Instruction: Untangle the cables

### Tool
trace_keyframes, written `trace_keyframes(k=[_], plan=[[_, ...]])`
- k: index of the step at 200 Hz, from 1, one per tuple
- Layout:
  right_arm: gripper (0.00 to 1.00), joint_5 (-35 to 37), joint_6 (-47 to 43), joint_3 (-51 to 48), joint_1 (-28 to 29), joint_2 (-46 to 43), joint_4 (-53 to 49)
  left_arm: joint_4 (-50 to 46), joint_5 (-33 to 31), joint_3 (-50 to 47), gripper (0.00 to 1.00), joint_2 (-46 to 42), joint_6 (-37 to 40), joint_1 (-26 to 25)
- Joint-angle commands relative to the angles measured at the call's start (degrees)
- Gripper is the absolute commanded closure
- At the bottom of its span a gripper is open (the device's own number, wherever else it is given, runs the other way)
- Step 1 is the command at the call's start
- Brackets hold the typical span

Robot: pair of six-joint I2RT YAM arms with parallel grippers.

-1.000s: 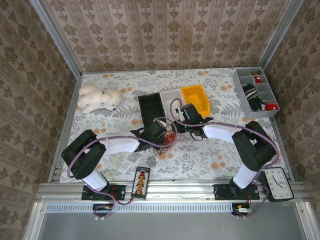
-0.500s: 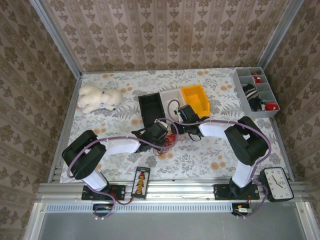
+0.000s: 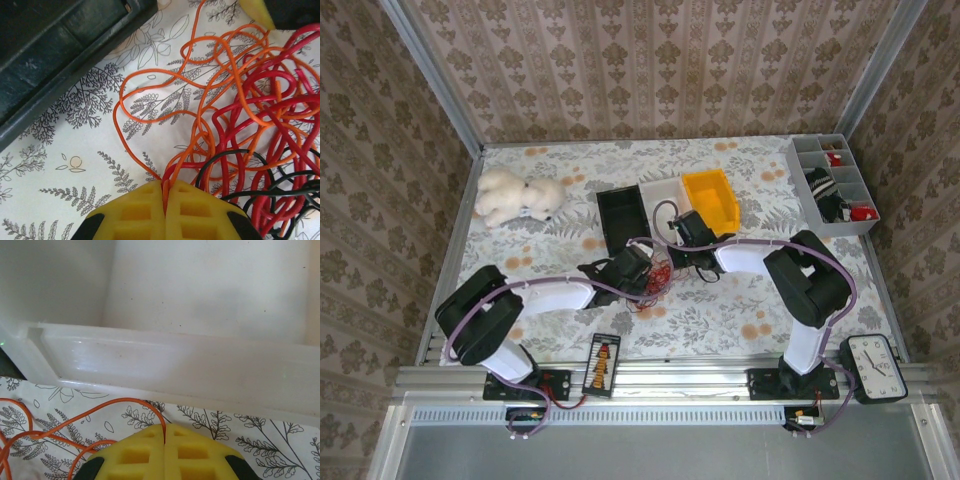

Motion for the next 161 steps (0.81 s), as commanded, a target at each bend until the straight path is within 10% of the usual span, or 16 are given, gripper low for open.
trace_keyframes(k=[1, 68, 161], plan=[[1.00, 1.82, 0.28, -1.47, 0.32, -1.98, 0.93, -2.93, 0.01, -0.69, 0.86, -2.84, 0.25, -0.45], [1.00, 1.75, 0.18, -2.45, 0.30, -3.16, 1.81, -8.47, 6.47, 0.48, 0.44, -9.25, 3.03, -0.41], [1.00, 3.37, 1.28, -3.89, 0.23, -8.05, 2.46, -6.24, 8.97, 0.27, 0.53, -4.30, 3.12, -0.14]])
